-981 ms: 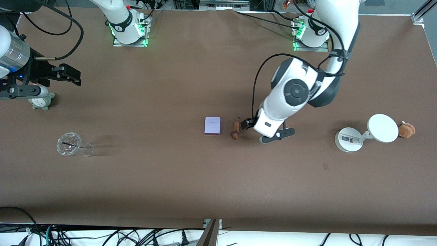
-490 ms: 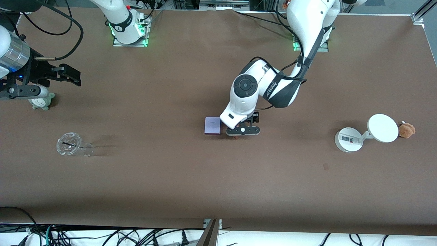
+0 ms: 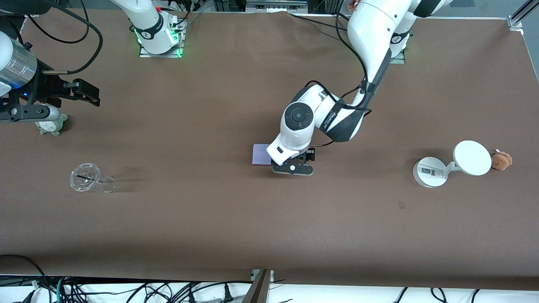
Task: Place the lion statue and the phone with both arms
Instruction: 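Reach the left gripper down to the brown lion statue beside the box, then grasp the lion statue with the left gripper while the right gripper moves out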
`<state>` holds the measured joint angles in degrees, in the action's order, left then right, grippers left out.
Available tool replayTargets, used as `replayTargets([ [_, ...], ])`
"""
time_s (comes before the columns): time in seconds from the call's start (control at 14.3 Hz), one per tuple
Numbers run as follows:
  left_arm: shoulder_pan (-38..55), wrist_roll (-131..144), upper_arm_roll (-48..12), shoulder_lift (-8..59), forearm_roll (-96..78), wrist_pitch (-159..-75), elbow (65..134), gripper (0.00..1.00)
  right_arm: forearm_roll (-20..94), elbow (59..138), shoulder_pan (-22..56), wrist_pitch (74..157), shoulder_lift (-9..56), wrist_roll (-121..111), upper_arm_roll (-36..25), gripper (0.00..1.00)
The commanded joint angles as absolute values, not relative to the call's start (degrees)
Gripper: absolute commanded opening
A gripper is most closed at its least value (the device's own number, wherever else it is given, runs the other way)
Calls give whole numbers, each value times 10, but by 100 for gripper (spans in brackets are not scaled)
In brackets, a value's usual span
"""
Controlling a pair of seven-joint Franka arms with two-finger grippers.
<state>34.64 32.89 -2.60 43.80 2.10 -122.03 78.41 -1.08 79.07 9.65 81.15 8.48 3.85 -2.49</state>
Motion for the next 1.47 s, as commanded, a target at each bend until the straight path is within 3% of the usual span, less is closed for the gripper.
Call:
replayTargets([
  [0.0, 348, 310, -23, 457, 26, -1233, 766, 100, -15, 781, 94, 817, 89, 34, -20, 100],
  [0.49, 352, 309, -23, 464, 26, -1241, 773, 100, -16, 786, 98, 830, 98, 33, -19, 100],
  [0.56, 353, 309, -23, 464, 27, -1241, 776, 95, -15, 786, 98, 833, 116, 35, -18, 100],
  [0.77, 353, 309, -23, 467, 29, -1243, 780, 94, -15, 786, 99, 832, 116, 33, -18, 100],
  [1.12, 353, 308, -23, 469, 32, -1243, 783, 73, -18, 787, 101, 831, 127, 33, -18, 100],
  [1.4, 354, 308, -23, 475, 33, -1244, 782, 69, -18, 787, 111, 831, 139, 33, -16, 100],
])
